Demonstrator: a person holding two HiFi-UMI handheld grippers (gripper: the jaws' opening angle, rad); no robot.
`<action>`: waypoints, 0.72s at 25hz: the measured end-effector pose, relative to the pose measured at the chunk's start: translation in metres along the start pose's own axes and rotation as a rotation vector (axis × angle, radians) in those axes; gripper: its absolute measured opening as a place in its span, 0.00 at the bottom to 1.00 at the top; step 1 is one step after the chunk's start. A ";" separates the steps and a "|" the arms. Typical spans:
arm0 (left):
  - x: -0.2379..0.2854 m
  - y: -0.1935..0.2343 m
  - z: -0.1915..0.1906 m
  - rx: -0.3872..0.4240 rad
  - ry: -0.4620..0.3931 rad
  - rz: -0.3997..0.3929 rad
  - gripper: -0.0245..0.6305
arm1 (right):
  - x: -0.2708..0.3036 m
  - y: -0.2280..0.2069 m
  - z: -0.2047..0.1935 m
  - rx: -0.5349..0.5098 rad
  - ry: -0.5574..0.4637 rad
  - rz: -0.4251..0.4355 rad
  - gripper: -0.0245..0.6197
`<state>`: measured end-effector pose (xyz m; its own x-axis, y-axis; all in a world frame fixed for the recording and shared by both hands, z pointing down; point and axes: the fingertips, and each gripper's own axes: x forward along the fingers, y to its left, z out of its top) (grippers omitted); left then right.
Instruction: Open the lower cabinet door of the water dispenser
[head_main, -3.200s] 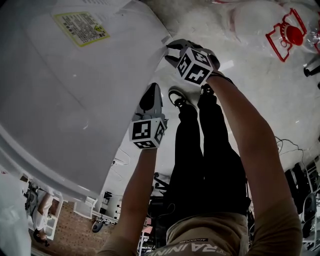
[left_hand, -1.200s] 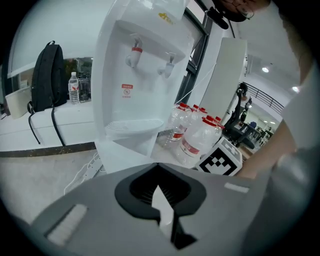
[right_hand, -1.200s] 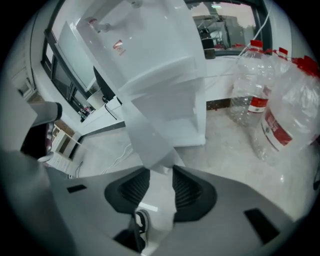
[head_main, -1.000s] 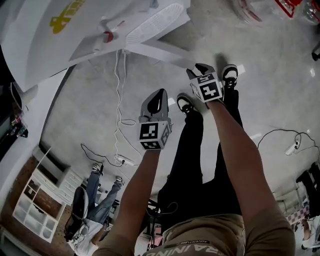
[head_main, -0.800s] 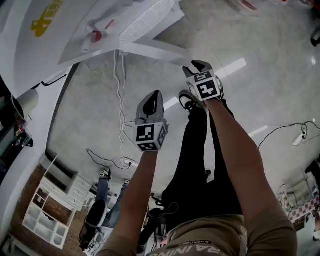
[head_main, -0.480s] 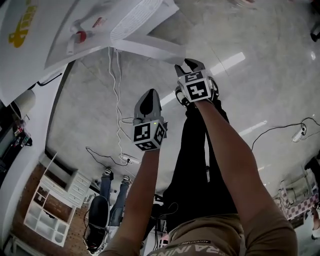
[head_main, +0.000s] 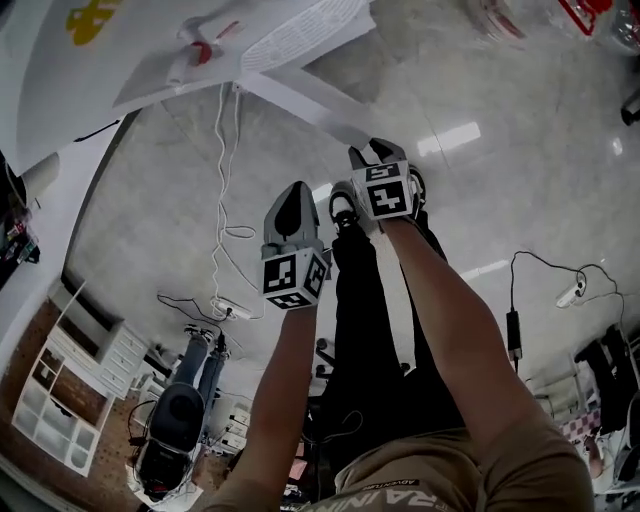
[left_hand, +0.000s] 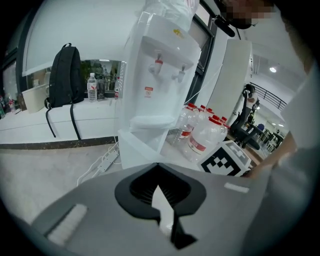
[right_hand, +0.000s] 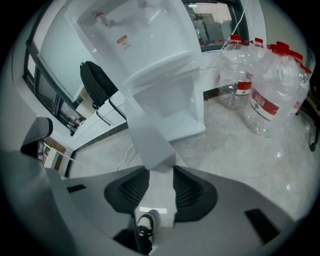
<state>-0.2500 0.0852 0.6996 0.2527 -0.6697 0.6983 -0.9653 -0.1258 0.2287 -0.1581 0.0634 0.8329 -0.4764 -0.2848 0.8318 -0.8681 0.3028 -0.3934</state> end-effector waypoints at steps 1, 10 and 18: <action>-0.003 0.002 -0.003 -0.003 -0.003 0.001 0.04 | 0.000 0.003 -0.004 0.002 0.004 -0.005 0.22; -0.028 0.042 -0.035 -0.022 0.037 -0.007 0.04 | 0.016 0.047 -0.035 0.049 0.028 -0.037 0.22; -0.071 0.107 -0.036 -0.003 0.054 0.000 0.04 | 0.034 0.108 -0.056 0.152 0.080 -0.060 0.23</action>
<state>-0.3690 0.1452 0.6988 0.2558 -0.6292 0.7340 -0.9652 -0.1238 0.2302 -0.2603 0.1375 0.8404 -0.4153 -0.2235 0.8818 -0.9088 0.1447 -0.3913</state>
